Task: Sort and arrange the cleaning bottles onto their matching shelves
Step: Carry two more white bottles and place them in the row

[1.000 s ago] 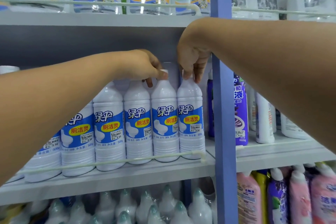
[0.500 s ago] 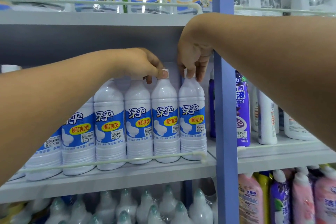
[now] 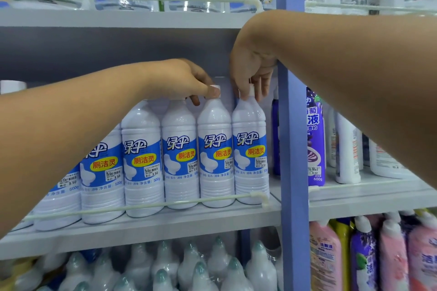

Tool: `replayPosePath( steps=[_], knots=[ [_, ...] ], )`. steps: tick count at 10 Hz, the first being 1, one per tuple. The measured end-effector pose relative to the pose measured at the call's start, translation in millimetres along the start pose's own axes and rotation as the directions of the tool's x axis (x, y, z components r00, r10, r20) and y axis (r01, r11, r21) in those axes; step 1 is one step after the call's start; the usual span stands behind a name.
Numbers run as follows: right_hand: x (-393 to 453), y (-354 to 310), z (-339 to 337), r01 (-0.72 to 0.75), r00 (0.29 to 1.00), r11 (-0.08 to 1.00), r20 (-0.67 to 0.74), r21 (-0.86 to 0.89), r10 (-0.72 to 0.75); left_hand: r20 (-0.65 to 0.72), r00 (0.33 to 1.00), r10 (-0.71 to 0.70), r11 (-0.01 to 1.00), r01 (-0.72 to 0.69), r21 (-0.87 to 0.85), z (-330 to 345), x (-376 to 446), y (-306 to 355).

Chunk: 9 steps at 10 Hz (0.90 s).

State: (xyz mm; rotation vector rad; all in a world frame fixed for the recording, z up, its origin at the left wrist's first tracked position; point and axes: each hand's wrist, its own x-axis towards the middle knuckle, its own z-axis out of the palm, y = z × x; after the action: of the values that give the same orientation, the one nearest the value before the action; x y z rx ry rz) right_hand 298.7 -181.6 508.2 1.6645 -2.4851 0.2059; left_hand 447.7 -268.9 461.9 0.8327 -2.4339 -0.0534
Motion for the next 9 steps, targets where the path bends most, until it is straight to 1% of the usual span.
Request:
replayPosePath(
  steps=[1, 2, 3, 4, 5, 7, 9],
  knots=[
    [-4, -3, 0, 0.044, 0.999, 0.999, -0.028, 0.012, -0.044, -0.012, 1.000, 0.003, 1.000, -0.003, -0.023, -7, -5, -4],
    [-9, -10, -1, 0.088, 0.996, 0.993, -0.004, 0.075, -0.087, -0.033, 0.999, -0.013, 0.996, 0.016, 0.089, -20, -12, -11],
    [-7, -16, -1, 0.135, 0.989, 0.984, 0.051, 0.117, -0.142, 0.032, 0.997, -0.077, 0.977, 0.068, 0.203, -28, -14, -21],
    [-4, -21, 3, 0.190, 0.981, 0.975, 0.021, 0.115, -0.193, 0.099, 0.985, -0.141, 0.970, 0.118, 0.211, -28, -14, -28],
    [-3, -26, 9, 0.228, 0.973, 0.967, -0.052, 0.116, -0.224, 0.087, 0.984, -0.158, 0.974, 0.140, 0.180, -26, -14, -32],
    [1, -29, 16, 0.211, 0.978, 0.973, -0.012, 0.092, -0.210, 0.082, 0.988, -0.130, 0.985, 0.119, 0.125, -27, -15, -37],
    [0, -28, 15, 0.240, 0.969, 0.968, -0.085, 0.068, -0.234, 0.092, 0.990, -0.110, 0.990, 0.101, 0.098, -29, -18, -34]
  ],
)
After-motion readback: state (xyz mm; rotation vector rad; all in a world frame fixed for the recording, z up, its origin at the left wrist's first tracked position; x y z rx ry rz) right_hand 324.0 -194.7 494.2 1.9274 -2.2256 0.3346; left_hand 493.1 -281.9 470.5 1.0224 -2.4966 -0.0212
